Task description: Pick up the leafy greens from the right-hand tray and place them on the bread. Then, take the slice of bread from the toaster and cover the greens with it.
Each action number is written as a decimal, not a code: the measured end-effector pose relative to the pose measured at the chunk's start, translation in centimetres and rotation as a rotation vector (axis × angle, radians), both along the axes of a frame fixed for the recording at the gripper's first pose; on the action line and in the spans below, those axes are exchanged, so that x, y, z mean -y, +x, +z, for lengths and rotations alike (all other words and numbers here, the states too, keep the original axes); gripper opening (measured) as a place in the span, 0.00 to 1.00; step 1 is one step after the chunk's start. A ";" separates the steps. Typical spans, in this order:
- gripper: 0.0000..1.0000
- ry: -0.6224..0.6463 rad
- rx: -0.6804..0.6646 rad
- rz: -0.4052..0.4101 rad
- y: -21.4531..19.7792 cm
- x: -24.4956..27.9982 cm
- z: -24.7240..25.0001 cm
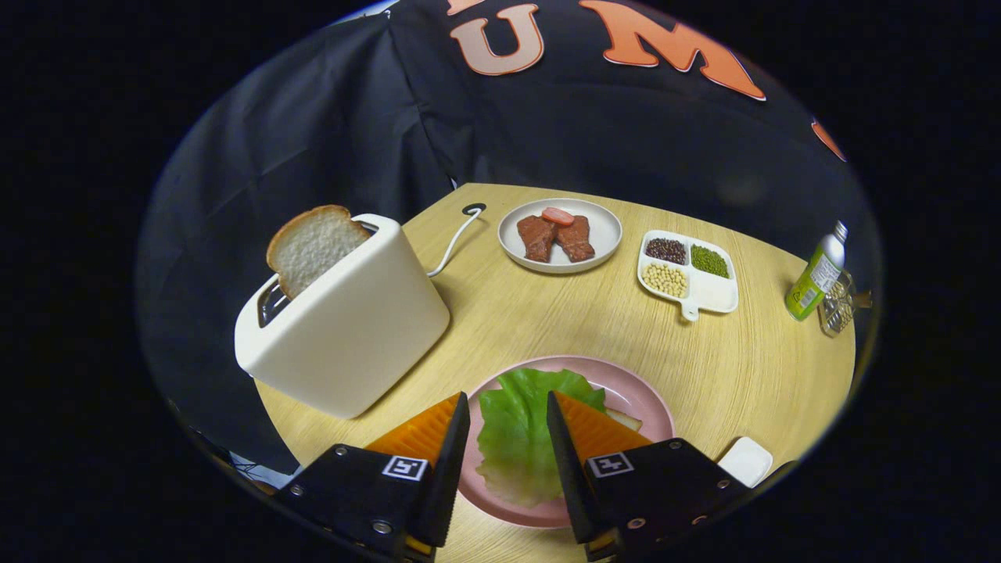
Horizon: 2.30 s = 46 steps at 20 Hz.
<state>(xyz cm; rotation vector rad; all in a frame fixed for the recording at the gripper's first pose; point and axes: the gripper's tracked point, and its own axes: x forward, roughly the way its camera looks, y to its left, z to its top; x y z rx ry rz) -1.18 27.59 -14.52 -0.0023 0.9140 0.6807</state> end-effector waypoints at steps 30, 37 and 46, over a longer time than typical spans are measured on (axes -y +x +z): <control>0.97 0.103 -0.121 0.043 1.2 -17.5 11.1; 0.89 0.046 -0.280 -0.020 1.4 -18.7 8.7; 0.54 0.020 -0.337 0.002 0.2 -18.7 8.1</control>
